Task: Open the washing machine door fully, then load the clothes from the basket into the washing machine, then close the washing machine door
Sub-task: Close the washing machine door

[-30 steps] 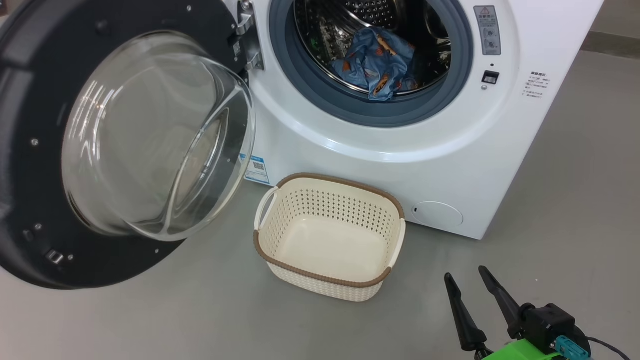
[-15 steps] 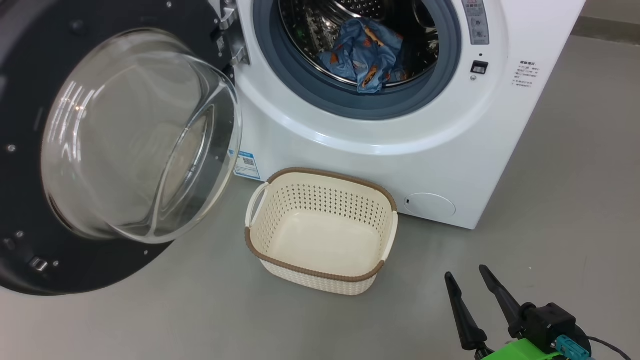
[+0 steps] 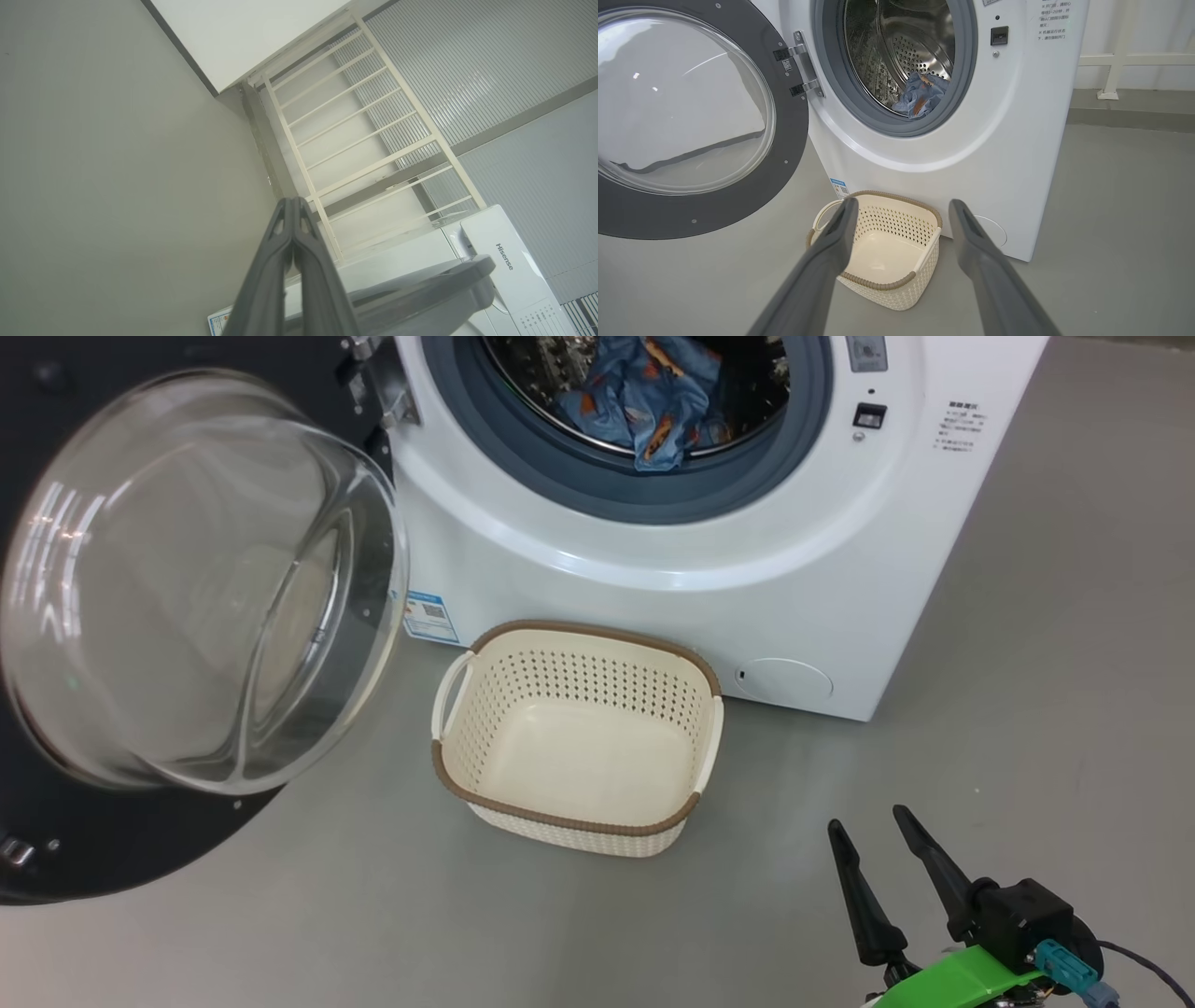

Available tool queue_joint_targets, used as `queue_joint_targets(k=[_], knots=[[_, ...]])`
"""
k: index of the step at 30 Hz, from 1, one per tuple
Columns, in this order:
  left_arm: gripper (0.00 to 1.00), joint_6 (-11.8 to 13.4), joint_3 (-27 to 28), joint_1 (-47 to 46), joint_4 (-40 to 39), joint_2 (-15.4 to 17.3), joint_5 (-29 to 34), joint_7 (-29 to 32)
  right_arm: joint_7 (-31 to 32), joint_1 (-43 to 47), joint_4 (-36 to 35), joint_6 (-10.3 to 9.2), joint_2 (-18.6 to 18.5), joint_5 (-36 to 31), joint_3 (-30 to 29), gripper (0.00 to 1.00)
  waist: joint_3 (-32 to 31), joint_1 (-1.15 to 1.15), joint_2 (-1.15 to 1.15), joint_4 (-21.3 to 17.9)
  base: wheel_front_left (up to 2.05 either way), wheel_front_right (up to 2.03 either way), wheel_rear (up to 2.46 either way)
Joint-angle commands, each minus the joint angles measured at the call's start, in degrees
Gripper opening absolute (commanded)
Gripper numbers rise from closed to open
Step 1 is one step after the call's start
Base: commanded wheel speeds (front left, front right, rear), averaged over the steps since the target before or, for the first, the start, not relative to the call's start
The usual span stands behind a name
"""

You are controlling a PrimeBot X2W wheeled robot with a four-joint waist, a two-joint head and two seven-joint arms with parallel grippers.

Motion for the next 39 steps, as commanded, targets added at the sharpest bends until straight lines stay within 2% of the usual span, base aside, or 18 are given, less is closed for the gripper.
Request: queue_joint_targets(k=[1,7,20,29,39], knots=[[0.0,-0.16,1.3,-2.61,-0.46,3.9,-2.08,2.19,-0.27,-2.39,-1.32,0.35,-0.06,-0.66,1.3,1.0,0.92,0.0,0.0,-0.84,0.0,0.0,0.0],[0.0,-0.16,2.7,-3.98,2.49,3.68,-8.04,8.05,-0.27,-3.27,-1.29,0.35,-0.06,-0.98,1.32,1.0,2.15,0.0,0.0,-2.04,0.0,0.0,0.0],[0.0,-0.16,3.84,-3.97,4.66,2.63,-11.95,12.83,-0.27,-3.65,-1.14,0.35,-0.06,-1.07,0.99,1.0,2.73,0.0,0.0,-3.03,0.0,0.0,0.0],[0.0,-0.16,3.13,-2.67,3.44,1.47,-14.25,18.96,-0.27,-3.55,-0.92,0.35,-0.06,-0.66,1.08,1.0,2.31,0.0,0.0,-2.79,0.0,0.0,0.0],[0.0,-0.16,1.78,0.86,-1.57,0.09,-16.5,26.92,-0.27,-3.54,-0.47,0.35,-0.06,-0.13,1.23,1.0,1.68,0.0,0.0,-2.22,0.0,0.0,0.0]])
